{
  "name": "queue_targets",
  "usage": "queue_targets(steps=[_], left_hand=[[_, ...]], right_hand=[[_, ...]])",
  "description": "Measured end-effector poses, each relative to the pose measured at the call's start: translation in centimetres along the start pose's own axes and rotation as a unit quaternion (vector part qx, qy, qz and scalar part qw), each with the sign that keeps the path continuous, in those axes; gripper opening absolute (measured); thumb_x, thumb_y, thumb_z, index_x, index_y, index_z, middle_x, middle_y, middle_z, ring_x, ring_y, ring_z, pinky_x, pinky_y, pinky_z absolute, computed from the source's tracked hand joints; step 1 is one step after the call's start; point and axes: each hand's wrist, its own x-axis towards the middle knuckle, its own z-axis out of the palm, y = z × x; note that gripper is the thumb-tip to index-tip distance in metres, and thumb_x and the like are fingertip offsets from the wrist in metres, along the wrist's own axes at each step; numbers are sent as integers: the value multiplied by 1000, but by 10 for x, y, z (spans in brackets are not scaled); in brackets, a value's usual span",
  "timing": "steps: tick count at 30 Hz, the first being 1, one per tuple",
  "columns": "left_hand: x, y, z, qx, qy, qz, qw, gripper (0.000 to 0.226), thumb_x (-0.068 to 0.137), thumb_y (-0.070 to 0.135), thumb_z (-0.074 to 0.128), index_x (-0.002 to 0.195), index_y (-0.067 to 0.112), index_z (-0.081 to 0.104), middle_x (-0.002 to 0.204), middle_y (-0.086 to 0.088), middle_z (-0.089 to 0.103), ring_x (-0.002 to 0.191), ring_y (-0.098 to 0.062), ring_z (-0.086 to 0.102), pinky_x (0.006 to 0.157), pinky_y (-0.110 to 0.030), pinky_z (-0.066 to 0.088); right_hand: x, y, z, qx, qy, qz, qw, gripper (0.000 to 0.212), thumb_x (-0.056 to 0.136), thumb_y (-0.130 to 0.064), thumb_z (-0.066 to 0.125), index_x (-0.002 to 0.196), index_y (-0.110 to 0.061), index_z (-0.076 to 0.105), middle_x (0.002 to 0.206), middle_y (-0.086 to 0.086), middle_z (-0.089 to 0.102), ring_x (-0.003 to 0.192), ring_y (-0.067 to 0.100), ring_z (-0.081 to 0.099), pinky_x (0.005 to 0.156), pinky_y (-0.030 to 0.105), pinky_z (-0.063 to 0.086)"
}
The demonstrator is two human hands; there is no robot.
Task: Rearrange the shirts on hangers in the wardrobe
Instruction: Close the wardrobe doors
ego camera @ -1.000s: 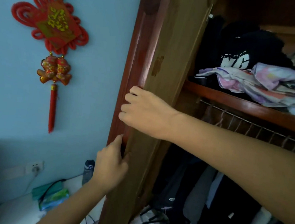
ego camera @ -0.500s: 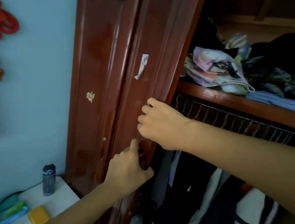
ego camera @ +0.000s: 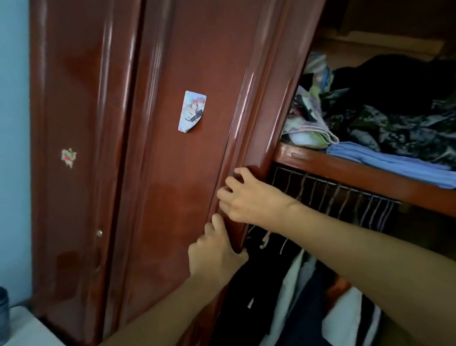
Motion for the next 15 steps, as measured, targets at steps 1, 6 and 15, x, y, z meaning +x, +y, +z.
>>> queue_targets(steps=[1, 6, 15], left_hand=[[6, 3, 6, 11, 1, -2, 1000, 87, 68, 76, 58, 121, 15, 27, 102, 1, 56, 78, -22, 66, 56, -30, 37], [27, 14, 29, 35, -5, -1, 999, 87, 67, 76, 62, 119, 15, 27, 97, 1, 57, 71, -20, 66, 52, -29, 38], [29, 3, 37, 65, -3, 44, 997, 84, 70, 74, 64, 117, 16, 25, 95, 3, 56, 69, -16, 65, 47, -27, 35]], right_hand=[[-1, 1, 10, -8, -1, -2, 1000, 25, 96, -9, 47, 108, -16, 67, 108, 2, 60, 97, 27, 61, 95, 49, 49], [-2, 6, 47, 0, 25, 2, 1000, 23, 93, -4, 48, 110, -11, 61, 111, 7, 58, 101, 31, 58, 101, 53, 44], [-1, 7, 64, 131, 73, 53, 987, 36, 82, 0, 56, 116, -13, 56, 120, 8, 55, 116, 32, 53, 112, 50, 32]])
